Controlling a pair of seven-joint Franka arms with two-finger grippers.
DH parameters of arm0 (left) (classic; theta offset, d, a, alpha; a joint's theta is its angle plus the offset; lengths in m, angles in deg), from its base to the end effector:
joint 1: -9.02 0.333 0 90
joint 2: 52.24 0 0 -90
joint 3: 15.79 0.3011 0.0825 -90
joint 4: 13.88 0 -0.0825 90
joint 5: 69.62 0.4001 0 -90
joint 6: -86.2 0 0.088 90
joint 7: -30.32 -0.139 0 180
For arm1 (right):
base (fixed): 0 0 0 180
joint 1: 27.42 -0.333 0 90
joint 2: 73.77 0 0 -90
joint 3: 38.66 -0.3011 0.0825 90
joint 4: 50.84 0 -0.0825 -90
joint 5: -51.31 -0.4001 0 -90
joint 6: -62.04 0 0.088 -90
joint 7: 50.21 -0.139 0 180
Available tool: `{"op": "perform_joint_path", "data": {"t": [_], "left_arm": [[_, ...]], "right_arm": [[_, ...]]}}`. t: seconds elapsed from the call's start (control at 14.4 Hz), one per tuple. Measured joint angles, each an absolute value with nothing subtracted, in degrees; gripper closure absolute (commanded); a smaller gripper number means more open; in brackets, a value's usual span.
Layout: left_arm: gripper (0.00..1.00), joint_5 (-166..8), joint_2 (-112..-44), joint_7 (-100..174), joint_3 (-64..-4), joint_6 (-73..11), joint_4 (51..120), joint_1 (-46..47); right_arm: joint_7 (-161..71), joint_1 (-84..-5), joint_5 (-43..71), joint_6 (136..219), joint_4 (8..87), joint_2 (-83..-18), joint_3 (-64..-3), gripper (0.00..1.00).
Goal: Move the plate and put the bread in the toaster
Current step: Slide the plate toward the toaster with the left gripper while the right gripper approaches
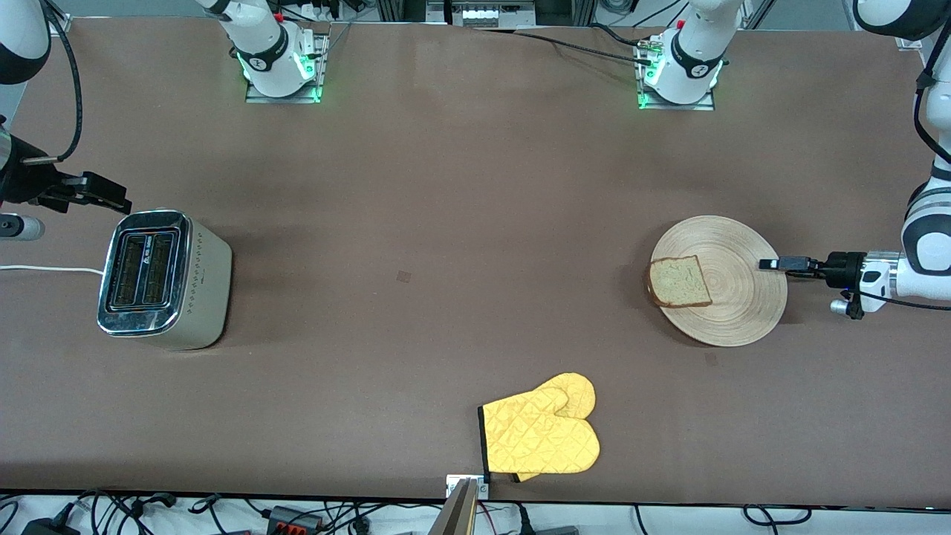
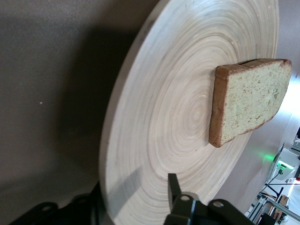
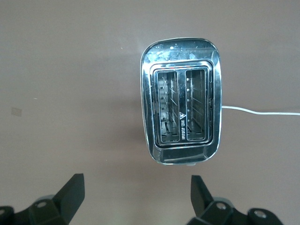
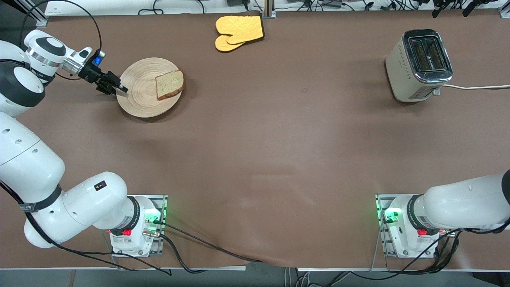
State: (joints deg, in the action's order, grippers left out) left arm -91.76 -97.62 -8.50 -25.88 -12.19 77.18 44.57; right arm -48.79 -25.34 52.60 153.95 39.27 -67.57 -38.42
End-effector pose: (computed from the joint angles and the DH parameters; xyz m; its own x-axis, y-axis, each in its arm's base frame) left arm 0.5636 0.2190 0.1077 0.9598 -0.1322 -0.2476 0.0753 -0.7285 0.6809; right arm 0.5977 -0.0272 0.5161 0.9969 -0.0149 -0.0773 -0.0133 -0.9997 0.0209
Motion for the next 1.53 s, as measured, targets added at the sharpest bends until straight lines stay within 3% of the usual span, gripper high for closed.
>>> {"op": "perform_joint_path", "data": {"t": [0.14, 0.35, 0.83, 1.53], "left_arm": [[0.84, -91.8, -97.8, -8.5, -25.9, -12.1, 77.2, 44.8], [0.95, -92.7, -98.1, -8.9, -25.9, -10.5, 77.0, 45.0], [0.99, -98.6, -98.5, -9.5, -26.6, -7.3, 77.0, 43.8], [0.99, -110.9, -103.2, -8.8, -26.8, -4.6, 77.4, 31.1]], "right_arm": [[-48.8, -25.3, 52.6, 154.3, 39.3, -67.6, -38.4, 0.0], [-48.8, -25.3, 52.6, 155.0, 39.3, -67.6, -38.4, 0.0], [-48.8, -25.3, 52.6, 159.4, 42.3, -68.1, -38.4, 0.0], [-48.8, -25.4, 51.9, 160.0, 43.9, -70.3, -38.6, 0.0]]}}
